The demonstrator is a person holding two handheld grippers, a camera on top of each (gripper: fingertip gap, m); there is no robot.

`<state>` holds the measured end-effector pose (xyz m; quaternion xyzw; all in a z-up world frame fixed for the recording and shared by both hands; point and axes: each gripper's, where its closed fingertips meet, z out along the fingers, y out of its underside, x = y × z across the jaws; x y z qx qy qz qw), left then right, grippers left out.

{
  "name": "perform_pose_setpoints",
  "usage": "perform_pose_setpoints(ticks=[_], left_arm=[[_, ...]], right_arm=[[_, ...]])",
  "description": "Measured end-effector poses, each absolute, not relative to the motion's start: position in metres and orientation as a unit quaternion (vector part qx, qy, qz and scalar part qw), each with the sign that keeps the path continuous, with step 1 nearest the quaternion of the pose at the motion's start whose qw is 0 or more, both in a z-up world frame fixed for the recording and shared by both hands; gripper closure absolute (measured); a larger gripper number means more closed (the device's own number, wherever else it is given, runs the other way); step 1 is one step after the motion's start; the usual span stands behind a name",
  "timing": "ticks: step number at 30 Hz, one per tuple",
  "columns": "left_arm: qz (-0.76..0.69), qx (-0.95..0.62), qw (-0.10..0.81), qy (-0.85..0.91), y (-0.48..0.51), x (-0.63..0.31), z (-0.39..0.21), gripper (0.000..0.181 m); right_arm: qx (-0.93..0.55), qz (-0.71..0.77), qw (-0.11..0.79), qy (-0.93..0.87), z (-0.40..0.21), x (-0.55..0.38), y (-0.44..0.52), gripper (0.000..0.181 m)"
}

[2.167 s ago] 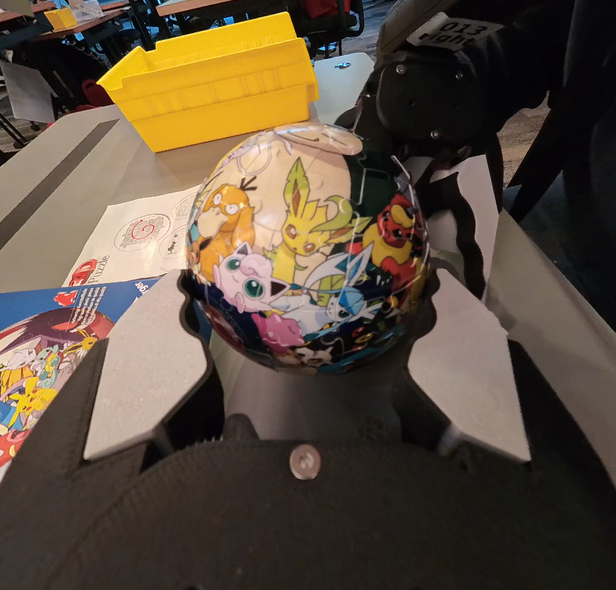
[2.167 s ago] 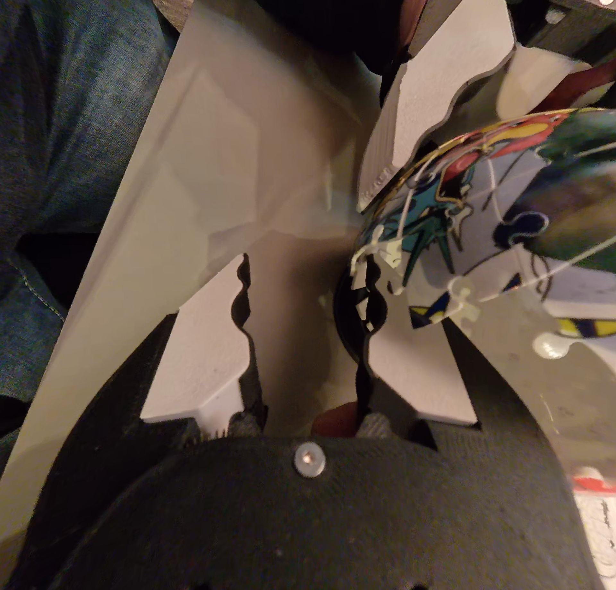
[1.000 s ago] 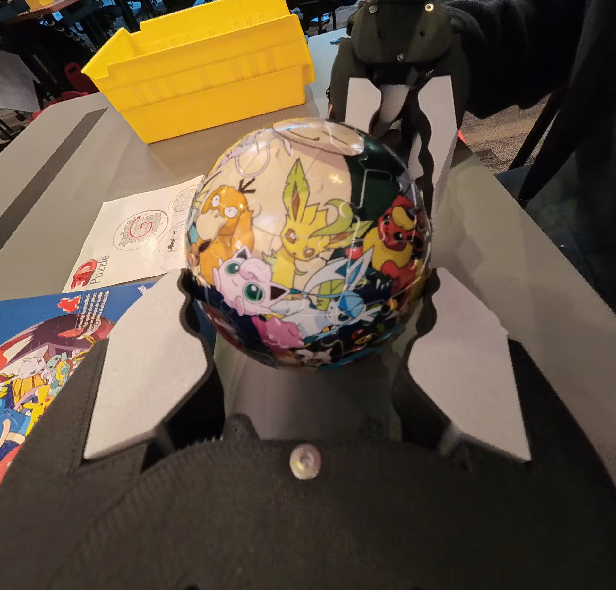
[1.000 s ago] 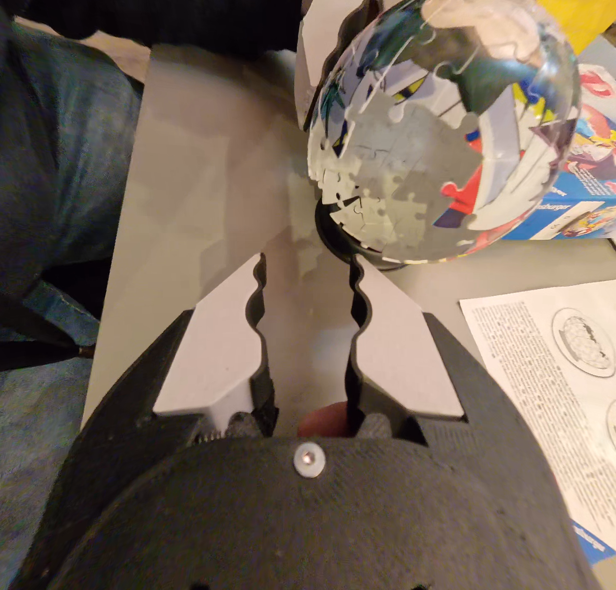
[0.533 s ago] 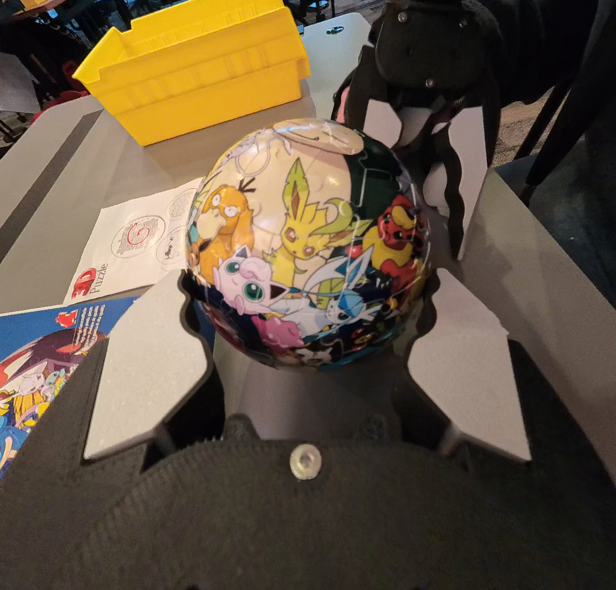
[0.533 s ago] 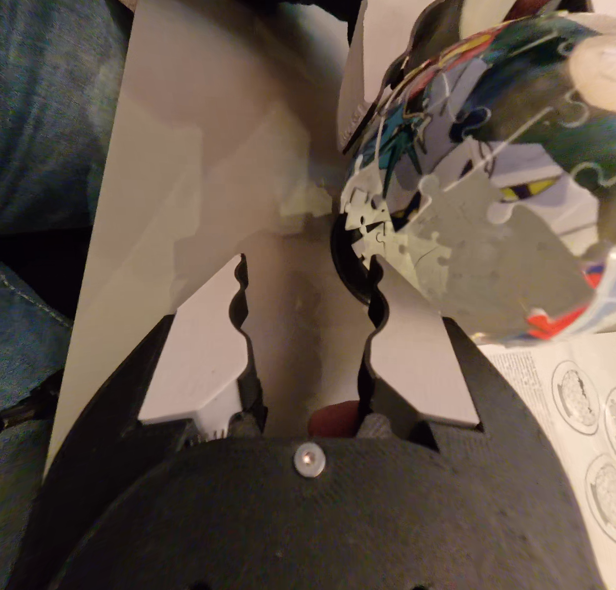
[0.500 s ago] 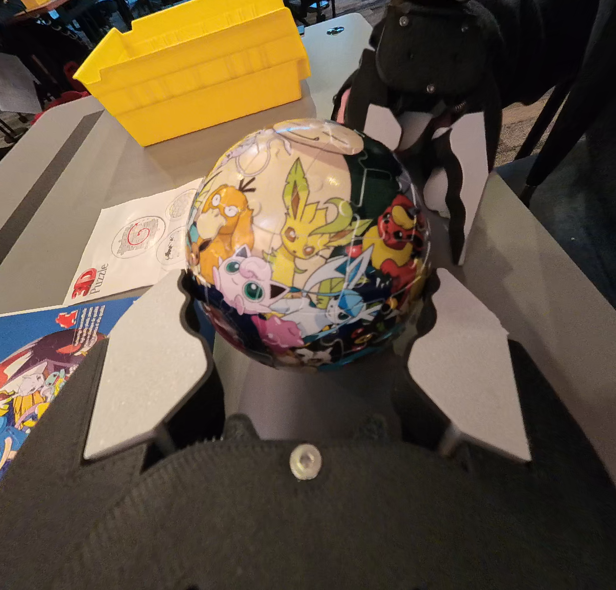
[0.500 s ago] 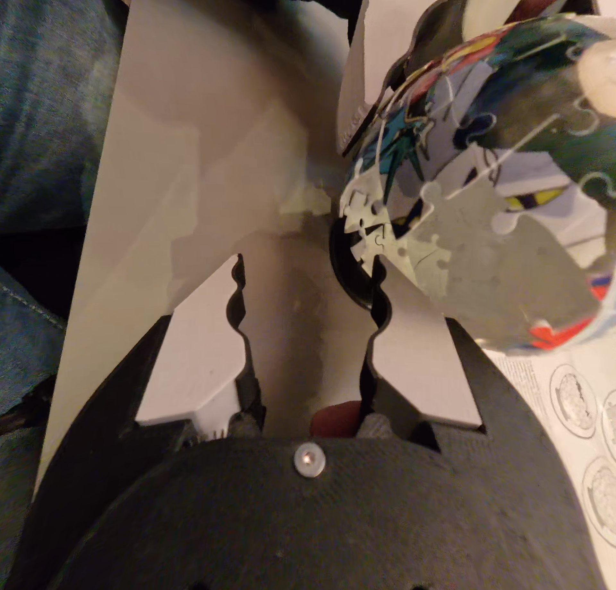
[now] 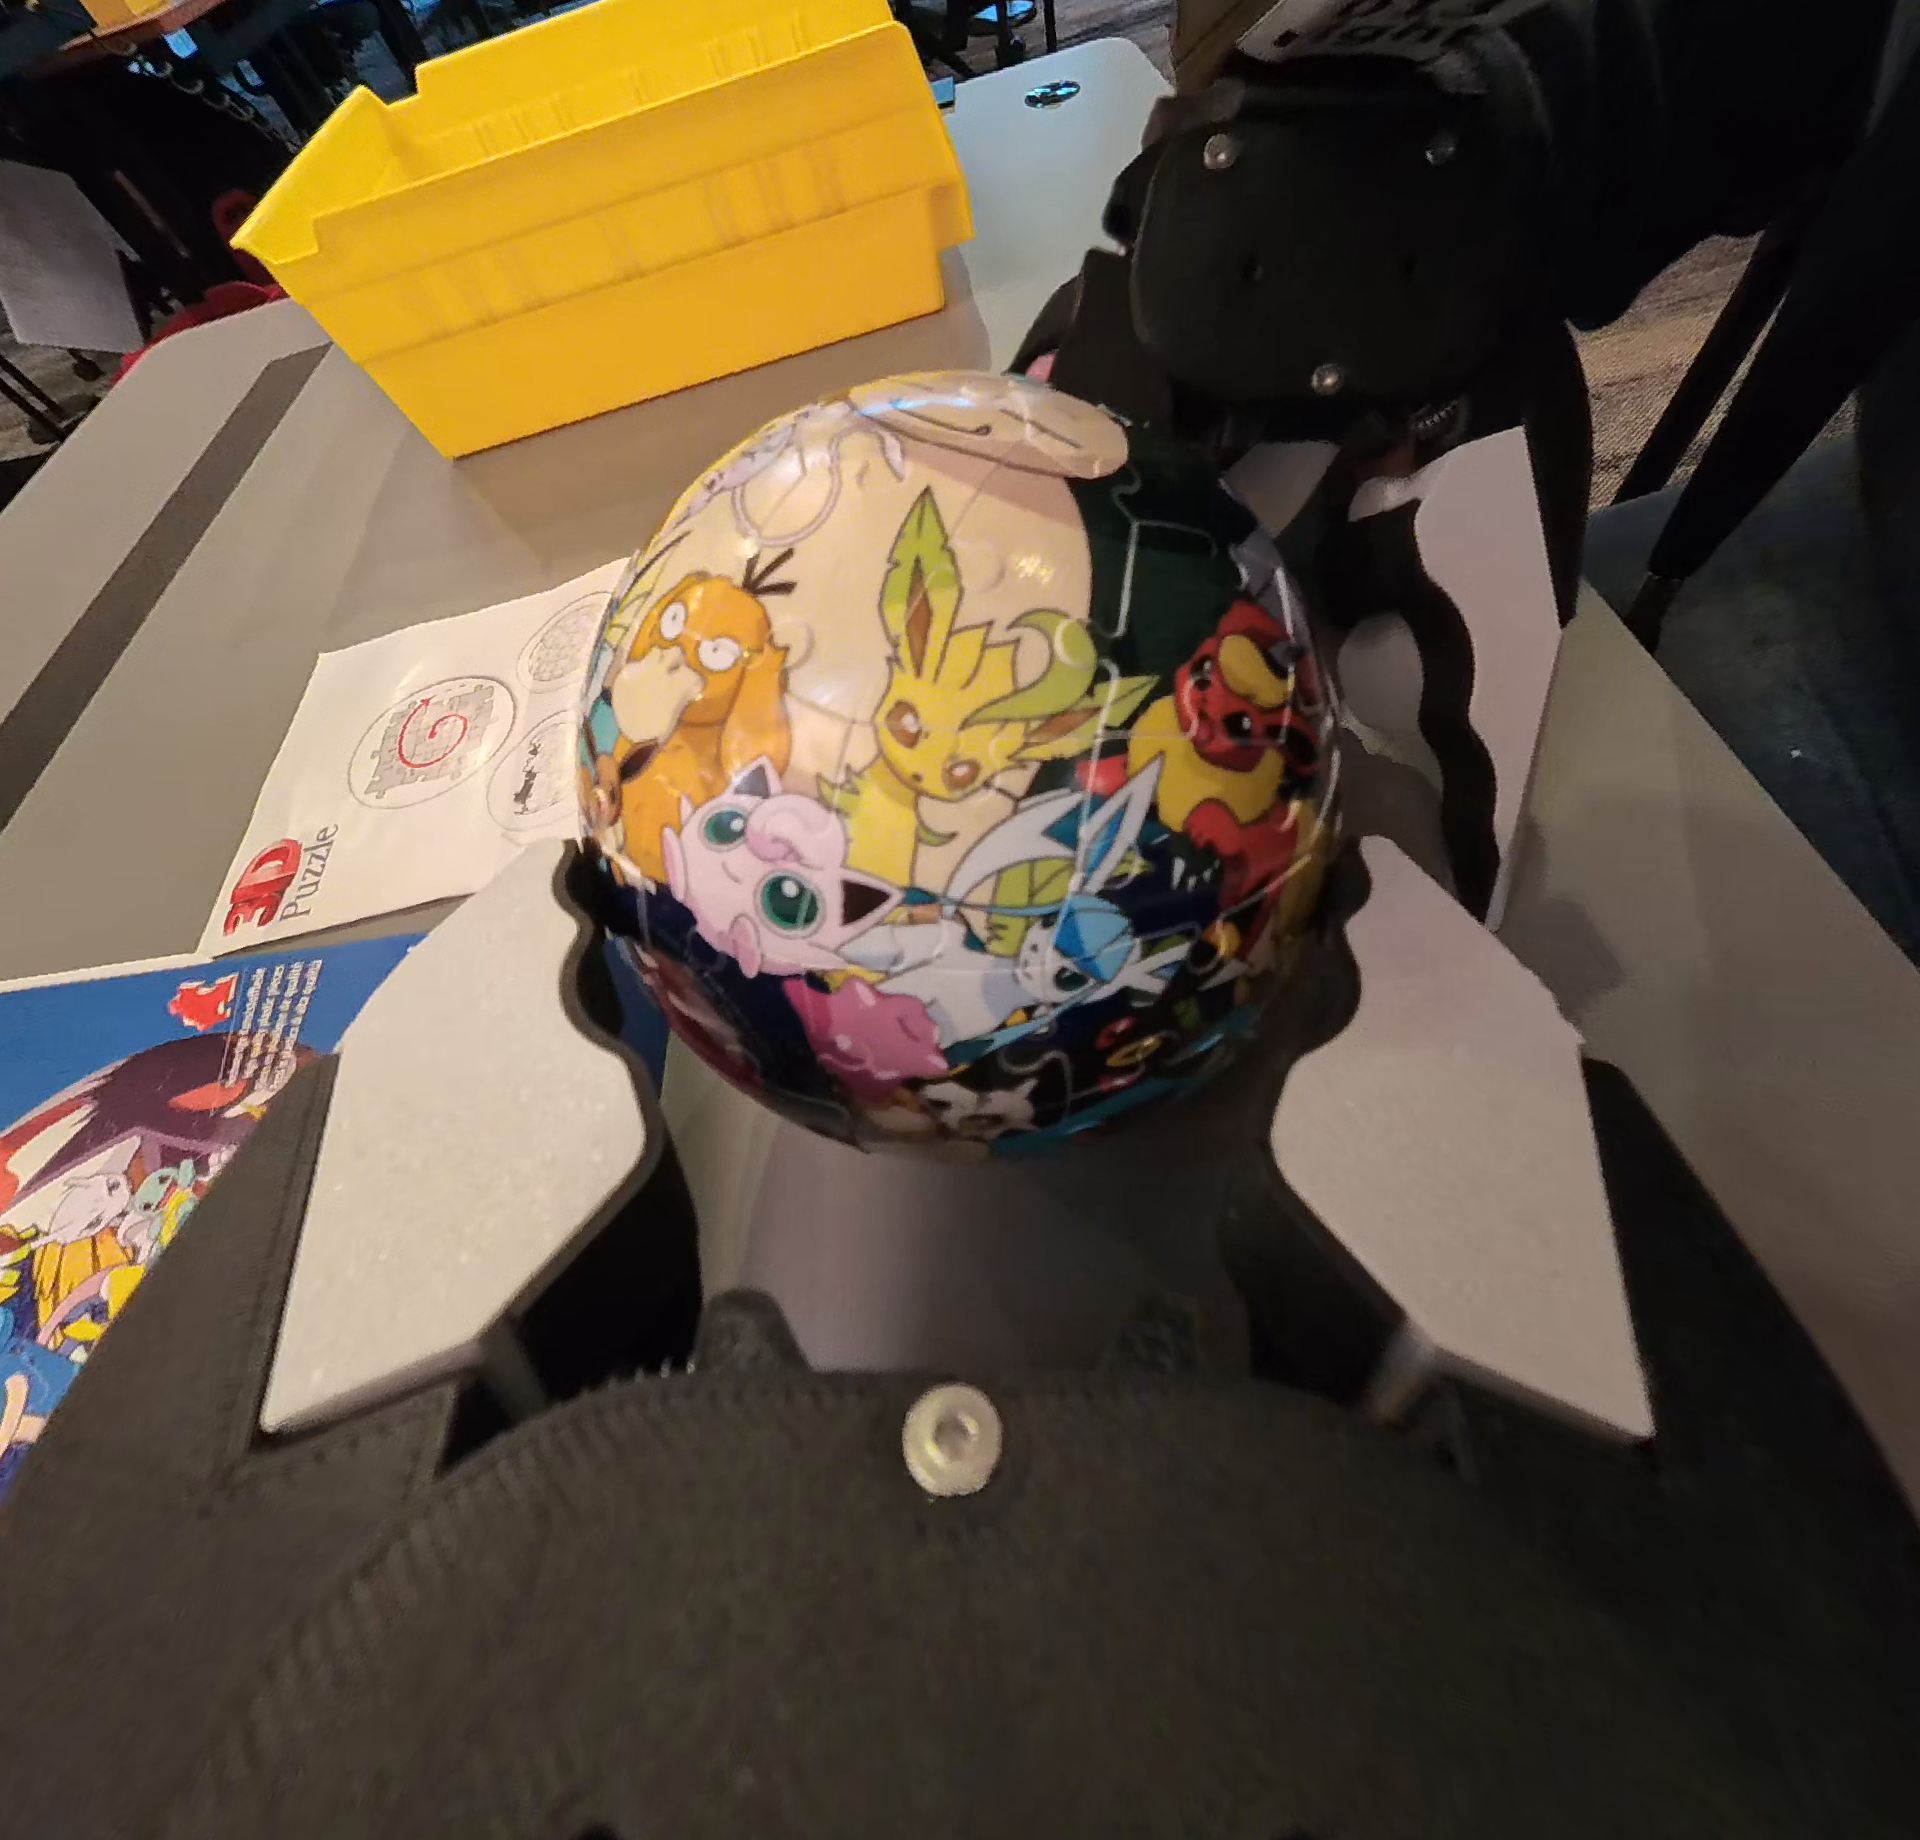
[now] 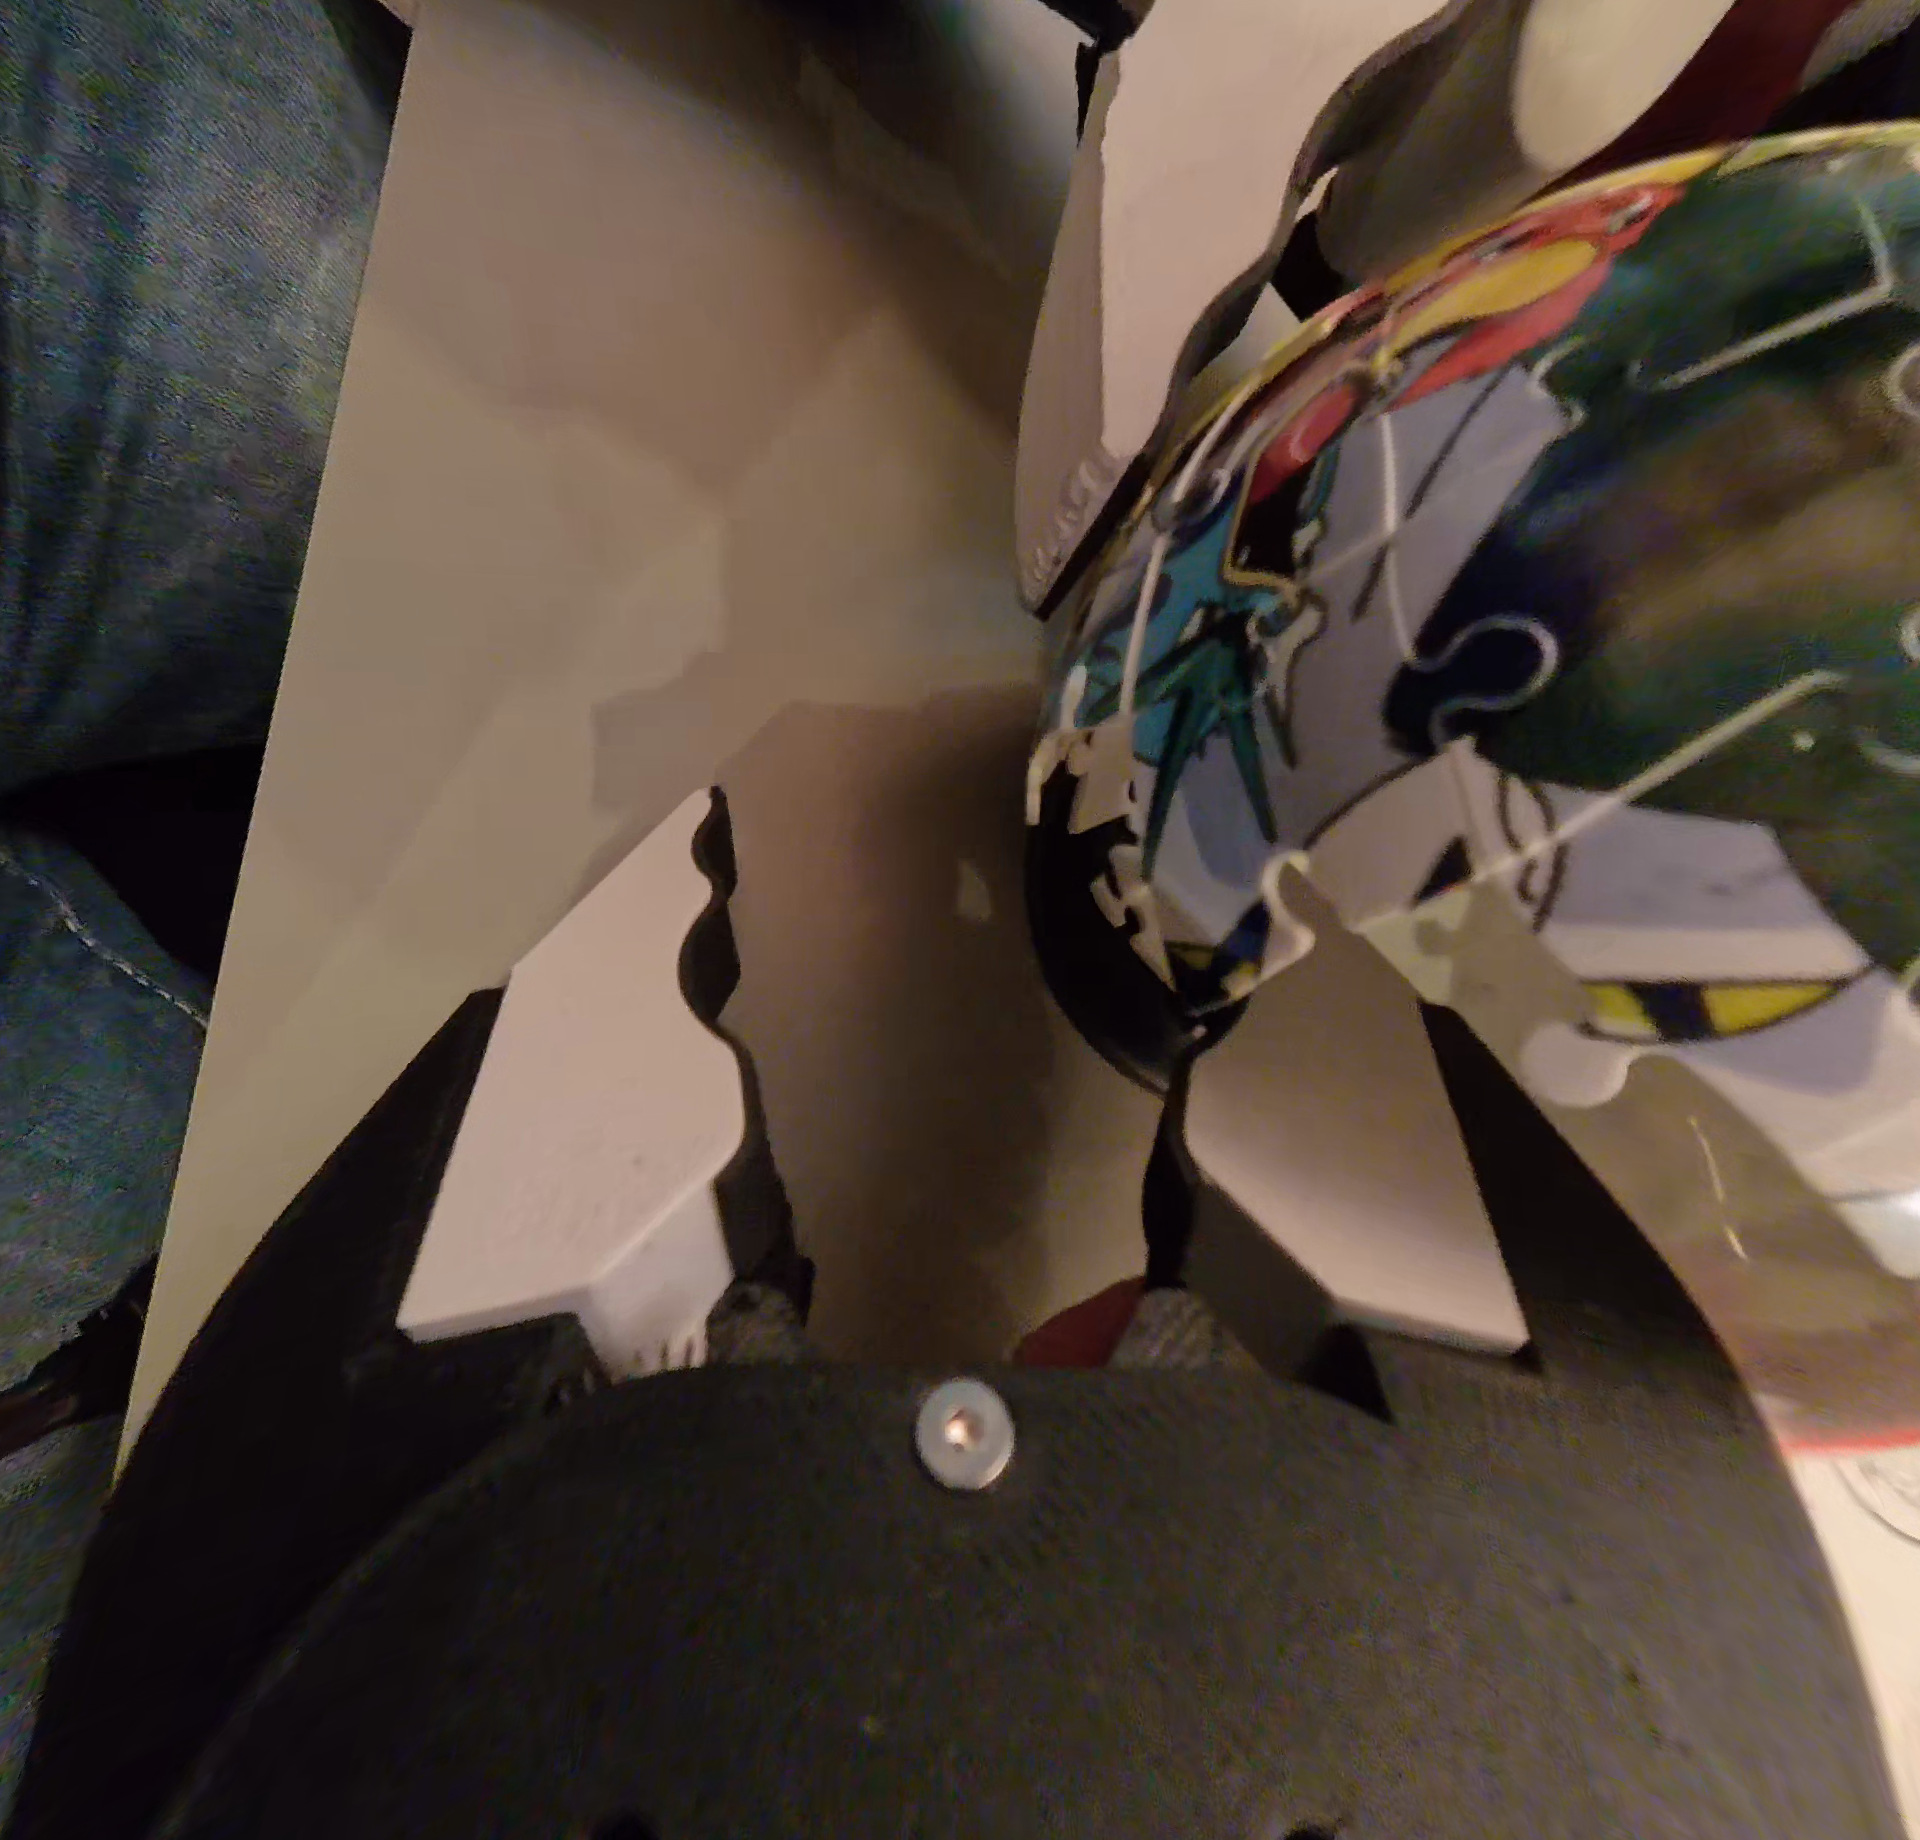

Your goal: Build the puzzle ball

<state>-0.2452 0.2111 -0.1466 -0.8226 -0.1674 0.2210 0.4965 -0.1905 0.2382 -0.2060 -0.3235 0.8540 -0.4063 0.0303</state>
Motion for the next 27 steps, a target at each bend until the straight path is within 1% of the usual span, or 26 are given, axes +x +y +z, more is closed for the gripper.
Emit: perform_pose_setpoints(ticks=[5, 8, 15, 18, 22, 24, 27], left_arm=[[0.219, -0.823, 0.495, -0.174, 0.209, -0.246, -0.147, 0.053], [0.219, -0.822, 0.494, -0.179, 0.209, -0.247, -0.148, 0.053], [0.223, -0.823, 0.491, -0.178, 0.211, -0.247, -0.147, 0.053], [0.228, -0.827, 0.483, -0.175, 0.212, -0.246, -0.148, 0.053], [0.228, -0.828, 0.481, -0.176, 0.211, -0.248, -0.149, 0.054], [0.227, -0.829, 0.481, -0.176, 0.211, -0.247, -0.149, 0.054], [0.223, -0.83, 0.481, -0.176, 0.21, -0.246, -0.15, 0.054]], right_arm=[[-0.325, -0.382, 0.026, 0.865, -0.207, -0.194, 0.238, 0.09], [-0.325, -0.374, 0.053, 0.867, -0.21, -0.19, 0.242, 0.103], [-0.327, -0.378, 0.056, 0.864, -0.209, -0.188, 0.242, 0.102], [-0.329, -0.386, 0.035, 0.861, -0.206, -0.191, 0.249, 0.102], [-0.301, -0.413, 0.044, 0.858, -0.194, -0.195, 0.259, 0.102], [-0.287, -0.436, 0.055, 0.851, -0.186, -0.194, 0.263, 0.106], [-0.266, -0.448, 0.045, 0.852, -0.185, -0.202, 0.27, 0.112]])
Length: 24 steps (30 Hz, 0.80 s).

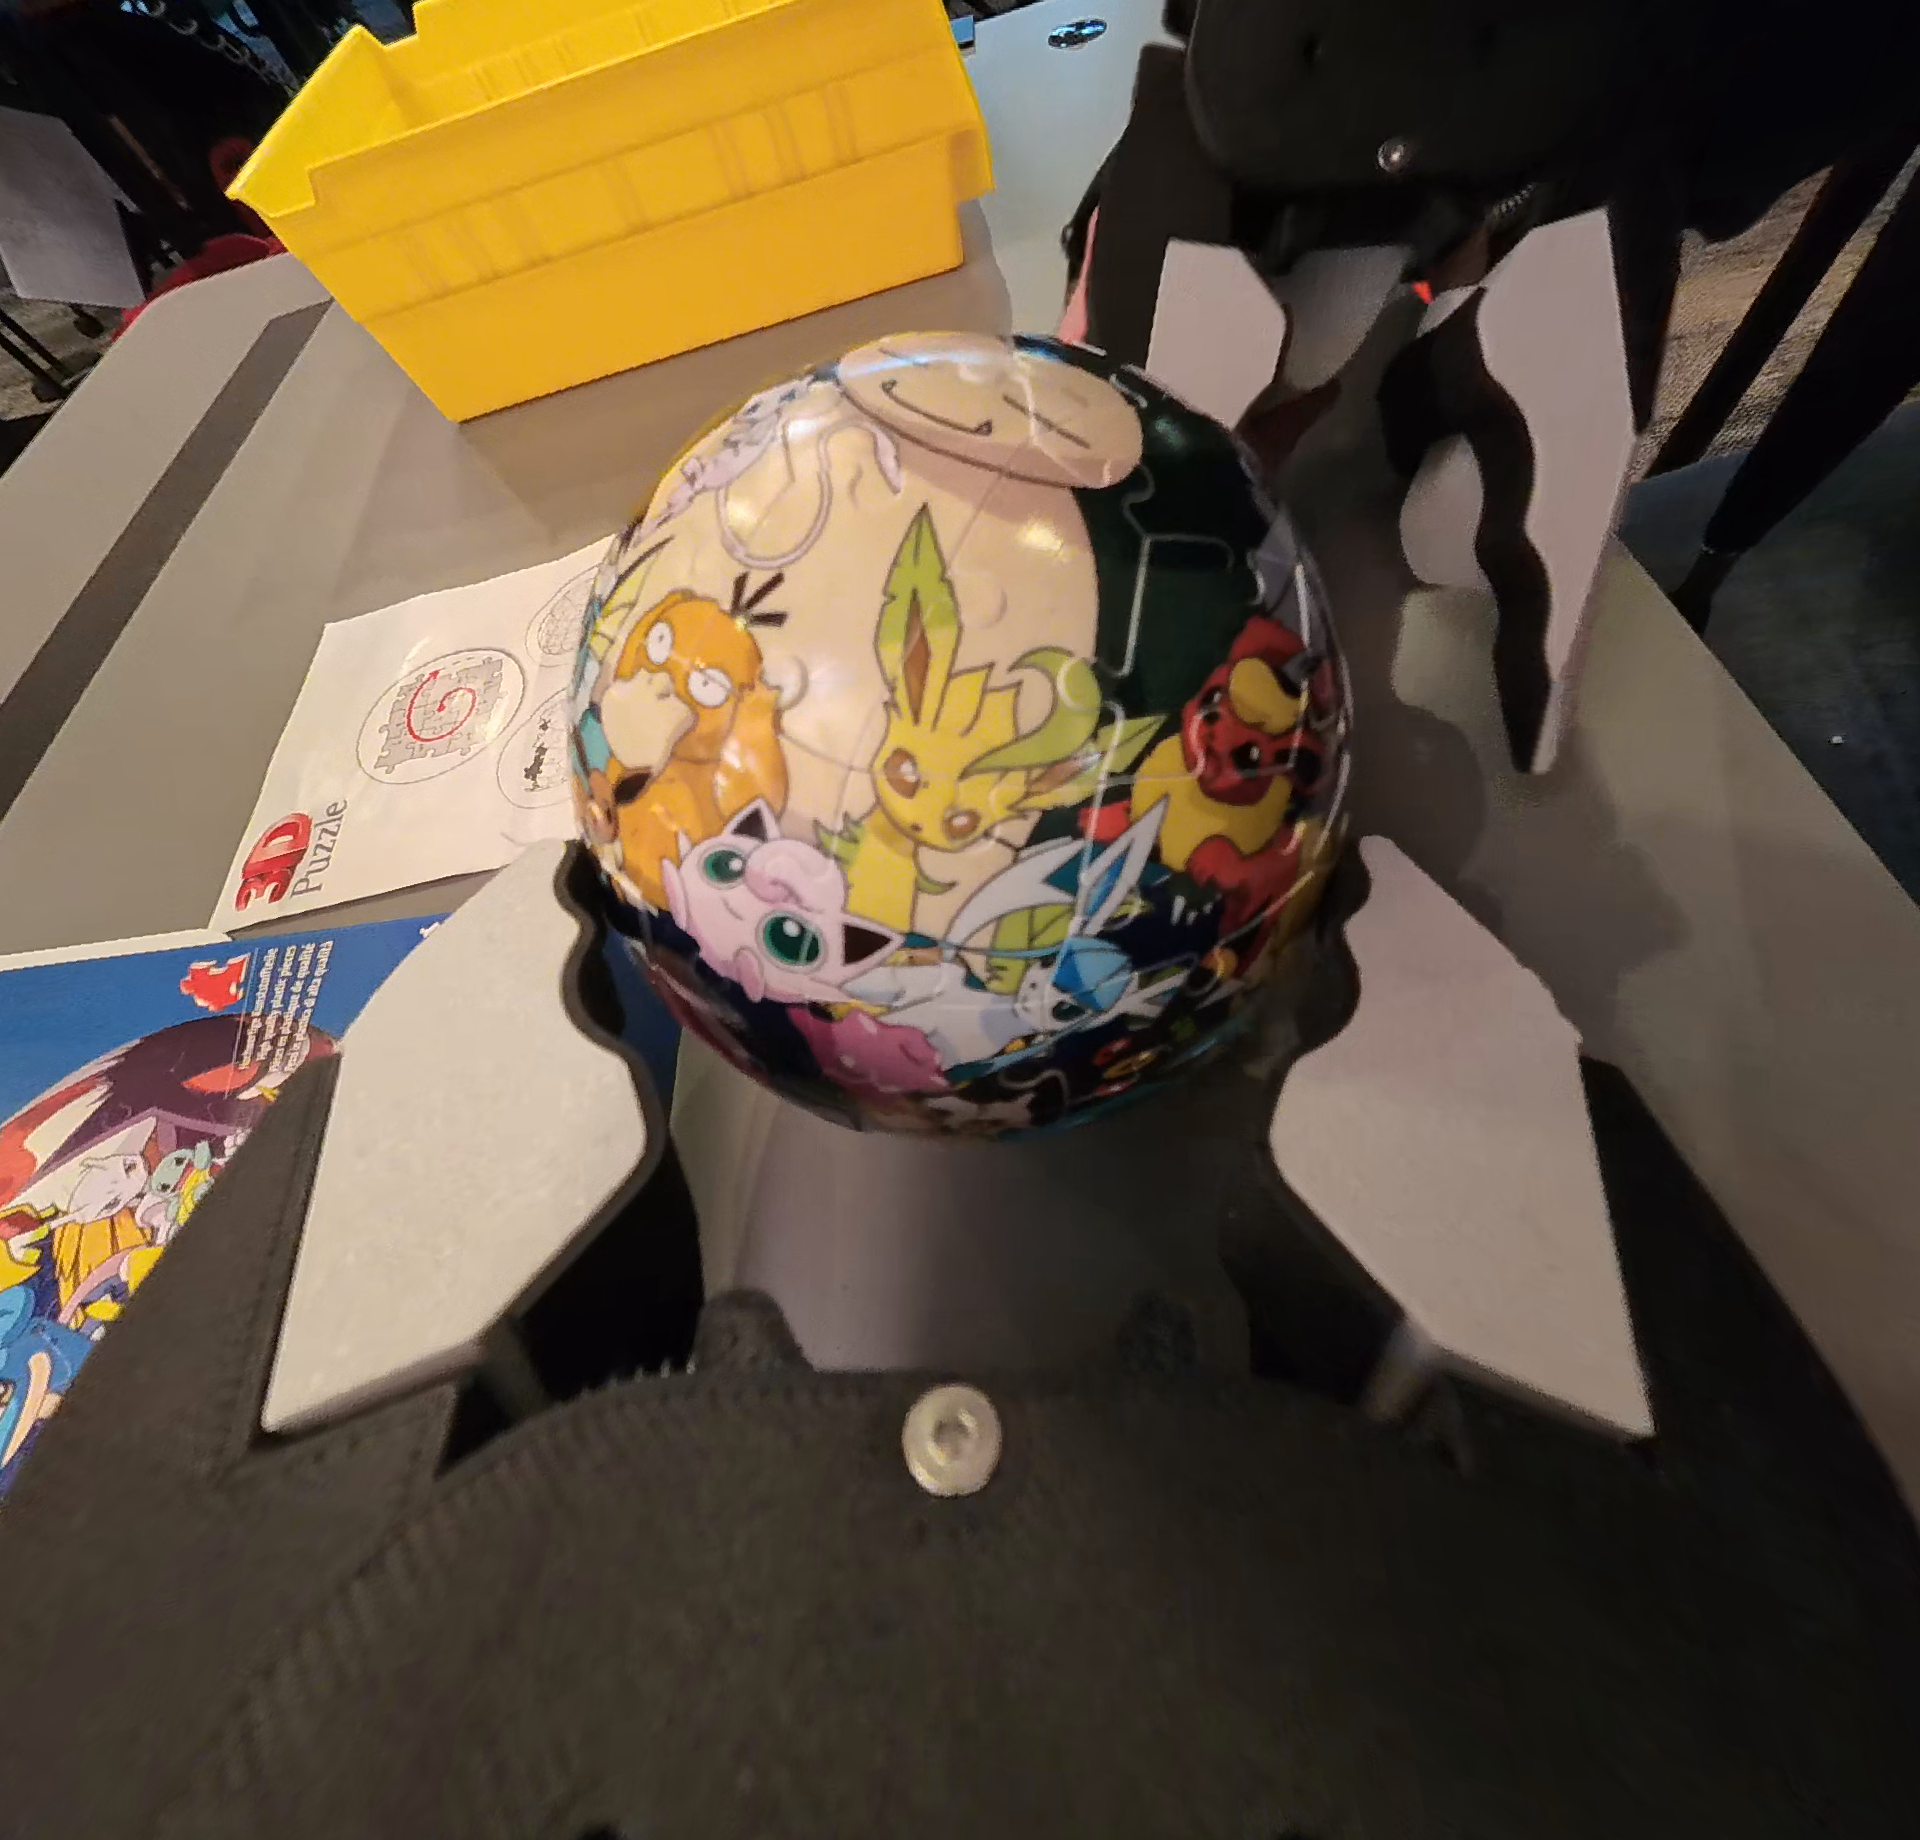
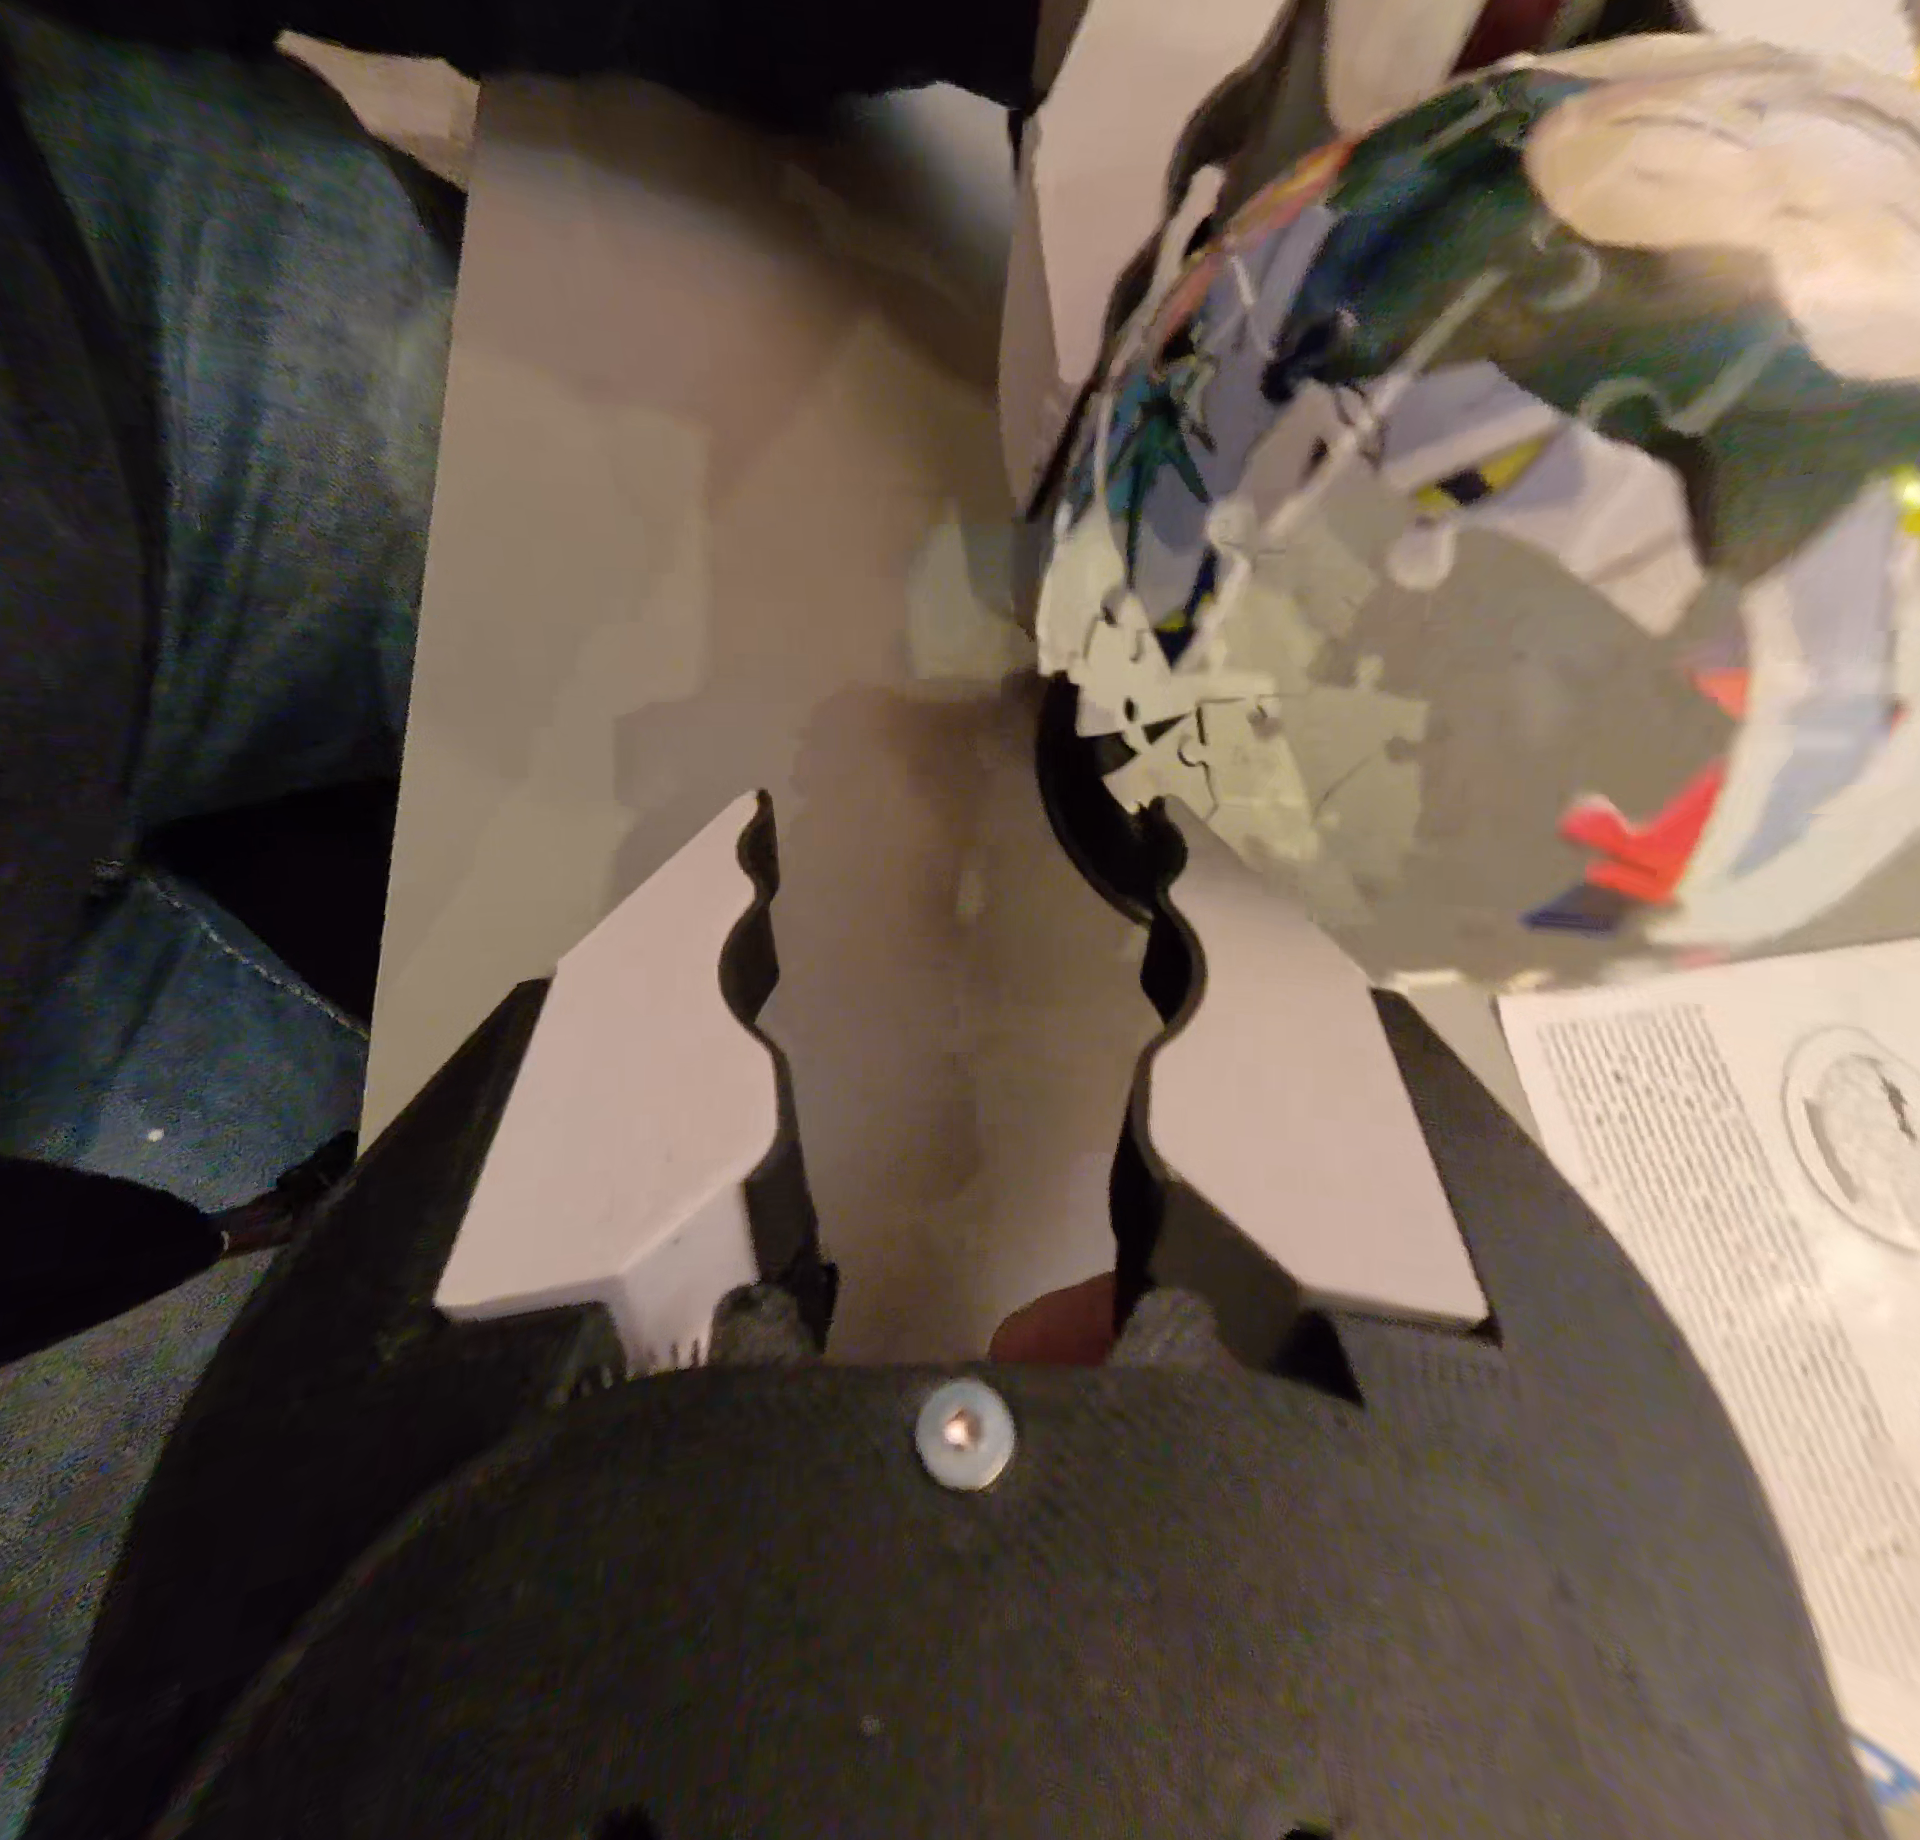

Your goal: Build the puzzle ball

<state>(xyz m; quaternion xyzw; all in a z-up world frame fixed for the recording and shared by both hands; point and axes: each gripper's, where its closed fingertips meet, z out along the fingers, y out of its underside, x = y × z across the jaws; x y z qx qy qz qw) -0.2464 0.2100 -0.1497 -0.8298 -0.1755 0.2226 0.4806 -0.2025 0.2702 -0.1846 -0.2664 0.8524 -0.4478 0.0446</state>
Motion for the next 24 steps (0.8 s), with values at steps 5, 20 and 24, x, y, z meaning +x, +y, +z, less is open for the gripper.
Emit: perform_pose_setpoints(ticks=[5, 20, 24], left_arm=[[0.213, -0.833, 0.48, -0.177, 0.209, -0.248, -0.151, 0.054], [0.211, -0.845, 0.46, -0.175, 0.208, -0.247, -0.154, 0.054], [0.222, -0.847, 0.45, -0.175, 0.208, -0.248, -0.154, 0.053]], right_arm=[[-0.218, -0.478, 0.036, 0.85, -0.18, -0.221, 0.275, 0.122], [-0.156, -0.488, 0.071, 0.856, -0.159, -0.246, 0.297, 0.128], [-0.1, -0.501, 0.034, 0.859, -0.155, -0.273, 0.286, 0.124]])
